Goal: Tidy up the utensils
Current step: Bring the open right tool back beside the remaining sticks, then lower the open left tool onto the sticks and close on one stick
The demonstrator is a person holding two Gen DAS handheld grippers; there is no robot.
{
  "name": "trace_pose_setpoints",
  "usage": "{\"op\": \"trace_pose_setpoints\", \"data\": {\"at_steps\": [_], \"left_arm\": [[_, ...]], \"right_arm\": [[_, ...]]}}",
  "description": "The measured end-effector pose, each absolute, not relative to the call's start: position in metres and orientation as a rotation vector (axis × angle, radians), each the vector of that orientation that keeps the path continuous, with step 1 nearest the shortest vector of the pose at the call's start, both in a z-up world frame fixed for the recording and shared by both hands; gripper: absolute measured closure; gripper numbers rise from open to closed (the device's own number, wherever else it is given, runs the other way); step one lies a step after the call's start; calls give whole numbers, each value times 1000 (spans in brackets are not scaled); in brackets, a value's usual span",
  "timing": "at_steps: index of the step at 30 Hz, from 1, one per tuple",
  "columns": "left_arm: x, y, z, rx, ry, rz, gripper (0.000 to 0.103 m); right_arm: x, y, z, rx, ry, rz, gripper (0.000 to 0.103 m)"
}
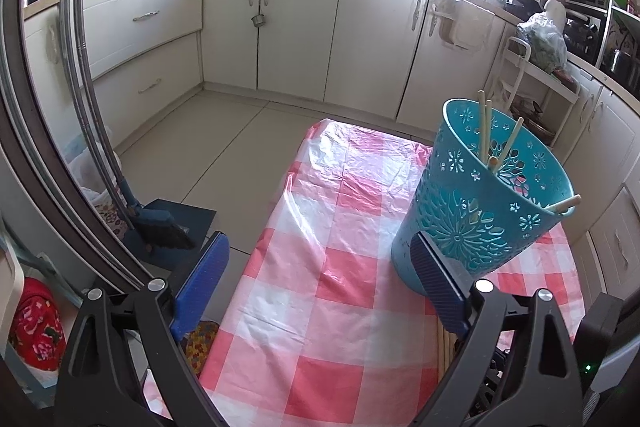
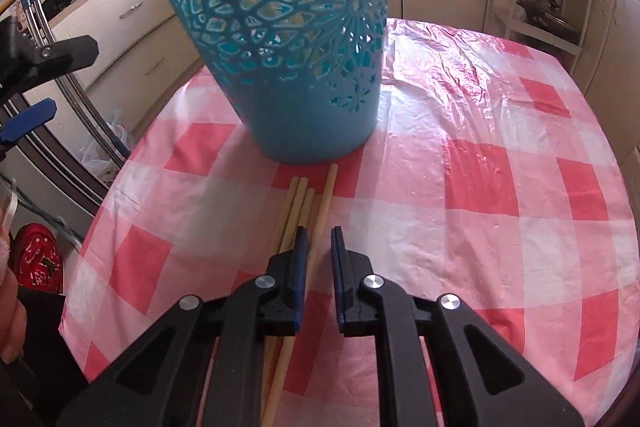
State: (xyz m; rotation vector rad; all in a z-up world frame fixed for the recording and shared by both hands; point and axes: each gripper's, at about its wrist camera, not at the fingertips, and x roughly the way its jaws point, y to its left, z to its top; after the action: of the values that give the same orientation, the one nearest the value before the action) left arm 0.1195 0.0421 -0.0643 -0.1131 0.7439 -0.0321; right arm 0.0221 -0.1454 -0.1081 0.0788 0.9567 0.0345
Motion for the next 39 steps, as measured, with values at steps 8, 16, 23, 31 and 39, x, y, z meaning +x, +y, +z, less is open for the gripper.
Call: {"op": "trace_pose_setpoints", "data": {"at_steps": [8, 16, 23, 31, 39], "left_arm": [[125, -2, -108, 44, 986, -228, 14], [119, -39, -148, 127, 1102, -296, 15], [123, -41, -157, 131, 1118, -306, 16], [125, -44, -159, 137, 1113, -287, 18], [123, -53, -159, 172, 1102, -300, 28]], "right_arm": [[-8, -161, -105, 30, 998, 46, 96], [-24, -192, -104, 150, 981, 33, 96], [-25, -194, -106, 162, 960, 55, 96], [-22, -191, -107, 140, 952, 57, 96], [-21, -191, -107, 133, 948, 62, 94]]}}
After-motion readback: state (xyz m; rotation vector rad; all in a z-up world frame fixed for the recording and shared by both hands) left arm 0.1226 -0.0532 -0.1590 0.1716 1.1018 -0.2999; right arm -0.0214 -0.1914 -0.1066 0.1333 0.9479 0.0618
